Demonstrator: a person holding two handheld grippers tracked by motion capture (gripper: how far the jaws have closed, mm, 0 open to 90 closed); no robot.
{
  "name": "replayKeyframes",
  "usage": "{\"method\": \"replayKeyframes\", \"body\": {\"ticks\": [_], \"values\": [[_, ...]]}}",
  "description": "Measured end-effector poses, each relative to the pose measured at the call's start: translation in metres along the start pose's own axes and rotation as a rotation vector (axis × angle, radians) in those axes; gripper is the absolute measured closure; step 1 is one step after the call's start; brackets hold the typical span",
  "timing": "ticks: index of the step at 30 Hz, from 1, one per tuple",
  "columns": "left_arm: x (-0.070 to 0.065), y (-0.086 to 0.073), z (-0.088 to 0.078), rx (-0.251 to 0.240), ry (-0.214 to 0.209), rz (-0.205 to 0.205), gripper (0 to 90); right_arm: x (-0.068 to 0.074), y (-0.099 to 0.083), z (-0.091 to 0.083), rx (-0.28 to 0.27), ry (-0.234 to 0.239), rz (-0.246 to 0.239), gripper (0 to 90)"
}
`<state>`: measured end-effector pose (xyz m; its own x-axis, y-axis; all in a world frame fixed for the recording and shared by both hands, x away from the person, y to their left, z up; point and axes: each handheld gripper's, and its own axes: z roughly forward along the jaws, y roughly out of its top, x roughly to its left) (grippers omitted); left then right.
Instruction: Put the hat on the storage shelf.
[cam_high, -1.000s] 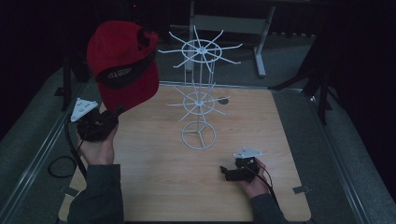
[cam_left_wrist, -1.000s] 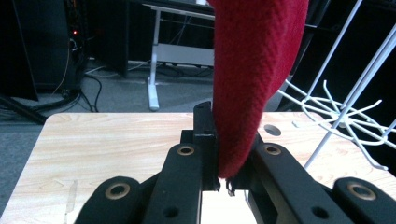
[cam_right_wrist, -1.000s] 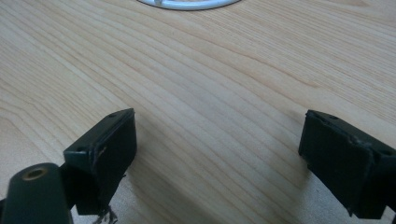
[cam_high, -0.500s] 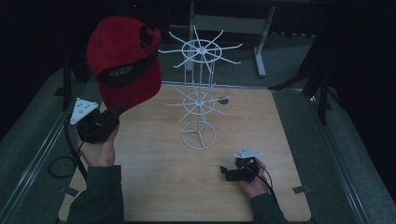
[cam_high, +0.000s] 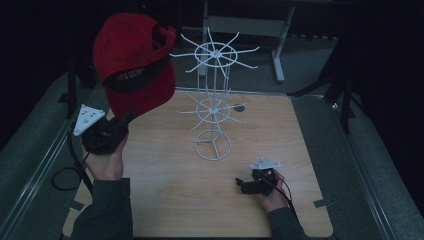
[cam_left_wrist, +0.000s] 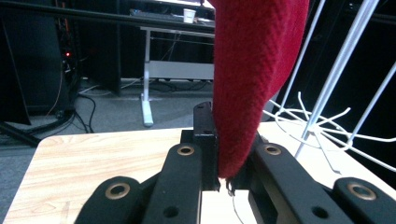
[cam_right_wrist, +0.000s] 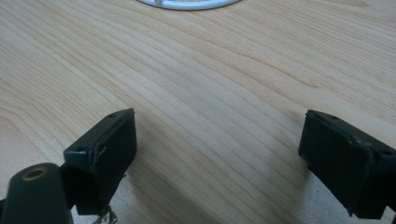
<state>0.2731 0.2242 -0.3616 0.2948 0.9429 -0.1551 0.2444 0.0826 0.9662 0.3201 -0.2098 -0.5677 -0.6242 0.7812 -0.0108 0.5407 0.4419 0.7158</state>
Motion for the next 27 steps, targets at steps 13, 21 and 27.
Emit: {"method": "replayKeyframes", "body": {"ticks": [13, 21, 27], "values": [[-0.006, -0.008, -0.003, -0.006, -0.024, 0.005, 85.6, 0.0, 0.0, 0.0, 0.0, 0.0, 0.0, 11.2], [-0.007, -0.014, -0.005, -0.002, -0.035, 0.001, 85.6, 0.0, 0.0, 0.0, -0.001, 0.0, 0.0, 11.2], [-0.011, -0.017, -0.003, 0.009, -0.044, 0.013, 85.6, 0.0, 0.0, 0.0, -0.001, 0.0, 0.0, 11.2]]}}
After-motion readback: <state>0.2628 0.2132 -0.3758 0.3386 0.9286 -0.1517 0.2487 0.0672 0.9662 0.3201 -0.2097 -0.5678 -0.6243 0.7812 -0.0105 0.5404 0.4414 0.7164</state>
